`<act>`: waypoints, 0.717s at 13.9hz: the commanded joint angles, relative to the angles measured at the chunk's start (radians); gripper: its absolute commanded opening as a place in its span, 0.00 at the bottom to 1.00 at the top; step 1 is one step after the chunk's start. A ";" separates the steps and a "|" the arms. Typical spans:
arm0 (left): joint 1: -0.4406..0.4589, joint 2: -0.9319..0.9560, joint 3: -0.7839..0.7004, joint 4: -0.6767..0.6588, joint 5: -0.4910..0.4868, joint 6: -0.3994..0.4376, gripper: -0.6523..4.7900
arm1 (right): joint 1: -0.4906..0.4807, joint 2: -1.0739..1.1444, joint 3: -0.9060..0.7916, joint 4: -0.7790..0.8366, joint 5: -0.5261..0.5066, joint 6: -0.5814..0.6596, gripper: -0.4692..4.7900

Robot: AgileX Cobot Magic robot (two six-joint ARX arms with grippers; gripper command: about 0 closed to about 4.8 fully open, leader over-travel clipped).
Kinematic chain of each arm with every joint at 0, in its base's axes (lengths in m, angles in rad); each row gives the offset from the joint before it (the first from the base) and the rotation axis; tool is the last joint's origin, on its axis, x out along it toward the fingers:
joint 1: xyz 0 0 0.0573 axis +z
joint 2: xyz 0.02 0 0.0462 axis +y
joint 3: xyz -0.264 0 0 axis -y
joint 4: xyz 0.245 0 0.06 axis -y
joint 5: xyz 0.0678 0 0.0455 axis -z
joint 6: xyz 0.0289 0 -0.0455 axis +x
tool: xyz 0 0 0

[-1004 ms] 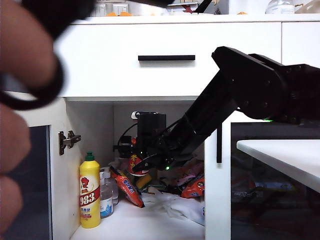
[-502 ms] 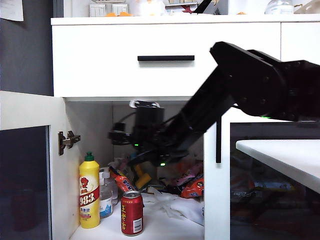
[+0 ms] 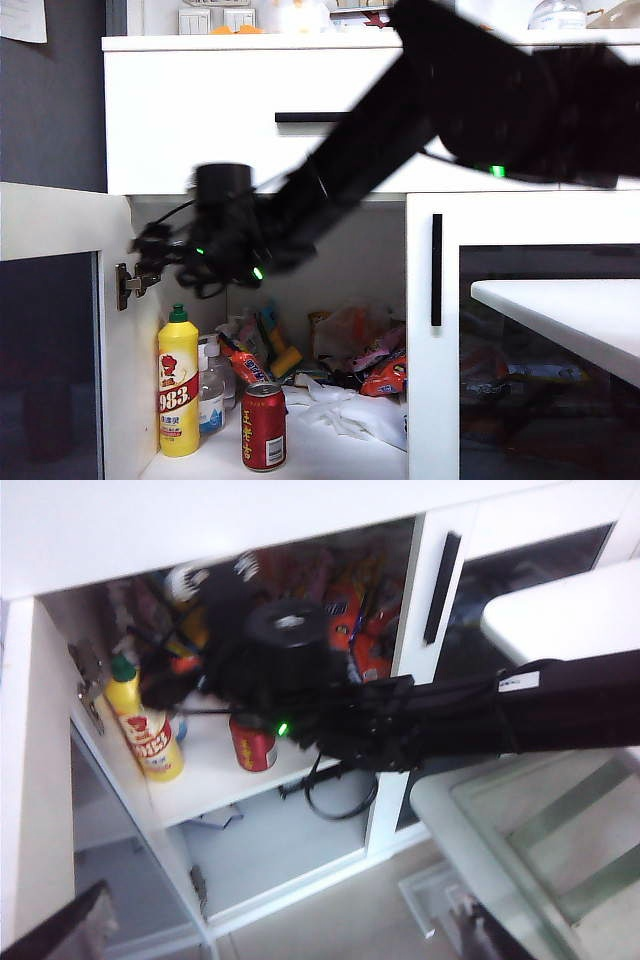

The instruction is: Open the left door of the white cabinet, pick up a can of beverage from the table on the right, place it inside the cabinet, and finally close the cabinet door.

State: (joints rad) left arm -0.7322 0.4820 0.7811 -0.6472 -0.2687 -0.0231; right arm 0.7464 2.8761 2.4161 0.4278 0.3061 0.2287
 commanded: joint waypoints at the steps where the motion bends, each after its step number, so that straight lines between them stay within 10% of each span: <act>1: -0.001 -0.043 -0.001 0.017 -0.001 -0.003 1.00 | 0.021 -0.062 0.005 -0.340 -0.060 0.119 0.57; 5: -0.001 -0.096 0.000 0.020 0.000 -0.003 0.96 | 0.046 -0.121 0.004 -0.711 -0.206 0.201 0.08; 10: -0.001 -0.170 0.007 0.017 0.000 -0.003 0.96 | 0.079 -0.251 0.000 -1.172 -0.106 0.129 0.08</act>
State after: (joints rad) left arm -0.7326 0.3237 0.7830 -0.6403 -0.2695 -0.0231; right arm 0.8230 2.6560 2.4111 -0.6361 0.1417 0.3904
